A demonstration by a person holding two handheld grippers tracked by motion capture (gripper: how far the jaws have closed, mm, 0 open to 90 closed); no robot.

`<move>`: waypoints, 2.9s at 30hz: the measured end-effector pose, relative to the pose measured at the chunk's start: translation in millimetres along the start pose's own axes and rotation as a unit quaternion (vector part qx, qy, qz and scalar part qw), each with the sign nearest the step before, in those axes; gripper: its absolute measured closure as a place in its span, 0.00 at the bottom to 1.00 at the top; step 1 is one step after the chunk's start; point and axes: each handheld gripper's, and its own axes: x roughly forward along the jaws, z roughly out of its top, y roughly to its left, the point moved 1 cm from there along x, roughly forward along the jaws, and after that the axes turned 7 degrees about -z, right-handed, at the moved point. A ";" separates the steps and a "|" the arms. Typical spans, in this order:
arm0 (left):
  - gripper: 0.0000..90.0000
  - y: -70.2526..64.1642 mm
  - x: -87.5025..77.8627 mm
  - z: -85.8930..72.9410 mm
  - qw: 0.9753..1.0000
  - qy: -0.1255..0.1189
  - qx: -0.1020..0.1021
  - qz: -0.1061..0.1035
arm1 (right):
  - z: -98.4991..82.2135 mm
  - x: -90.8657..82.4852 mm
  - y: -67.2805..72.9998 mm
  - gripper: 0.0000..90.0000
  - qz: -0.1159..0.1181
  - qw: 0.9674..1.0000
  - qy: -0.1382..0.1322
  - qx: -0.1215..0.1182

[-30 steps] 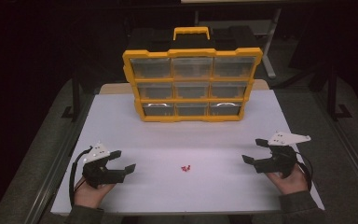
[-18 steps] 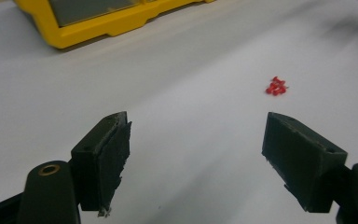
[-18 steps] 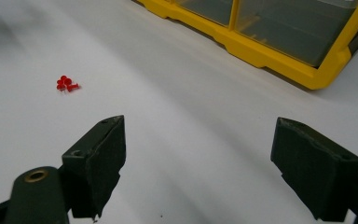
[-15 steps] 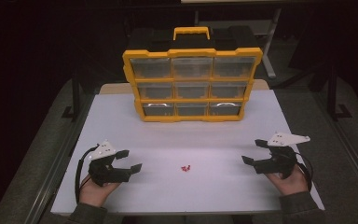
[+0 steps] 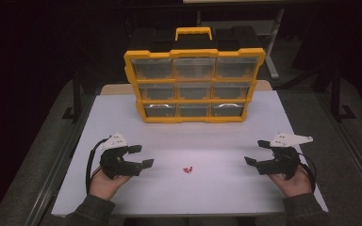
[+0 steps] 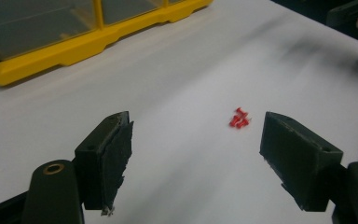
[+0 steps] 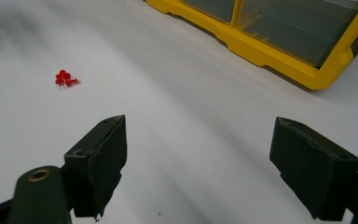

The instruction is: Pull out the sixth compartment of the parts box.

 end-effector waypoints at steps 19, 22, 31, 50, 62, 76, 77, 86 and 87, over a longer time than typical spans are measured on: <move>0.33 -19.3 50.9 53.7 0.998 0.003 -0.011 -0.061 | 0.2 2.0 0.9 0.21 0.000 1.000 0.008 -0.007; 0.35 -20.3 61.3 59.7 0.996 0.000 -0.025 -0.083 | -0.3 2.5 0.9 0.21 -0.002 1.000 0.008 -0.014; 0.40 -17.5 88.7 84.6 0.994 -0.021 -0.050 -0.097 | -0.9 2.8 0.1 0.21 0.001 1.000 0.009 -0.012; 0.48 -18.0 149.0 136.5 0.990 -0.065 -0.100 -0.072 | -3.6 5.0 -5.7 0.21 -0.004 1.000 0.014 -0.005; 0.52 -14.0 174.4 165.6 0.980 -0.113 -0.157 -0.051 | -3.4 6.7 -6.2 0.22 -0.001 1.000 0.018 -0.007; 0.61 -14.7 199.3 179.3 0.961 -0.162 -0.215 -0.059 | -3.4 8.1 -7.0 0.22 0.005 1.000 0.016 -0.005; 0.63 -15.2 203.0 181.0 0.959 -0.171 -0.219 -0.060 | -3.5 7.8 -7.1 0.22 0.005 1.000 0.013 -0.006; 0.68 -16.7 215.3 184.7 0.950 -0.201 -0.233 -0.046 | -3.8 7.4 -8.9 0.22 0.007 1.000 0.013 -0.003; 0.68 -17.7 218.7 185.2 0.948 -0.207 -0.237 -0.041 | -3.9 7.1 -8.7 0.22 0.008 1.000 0.011 -0.004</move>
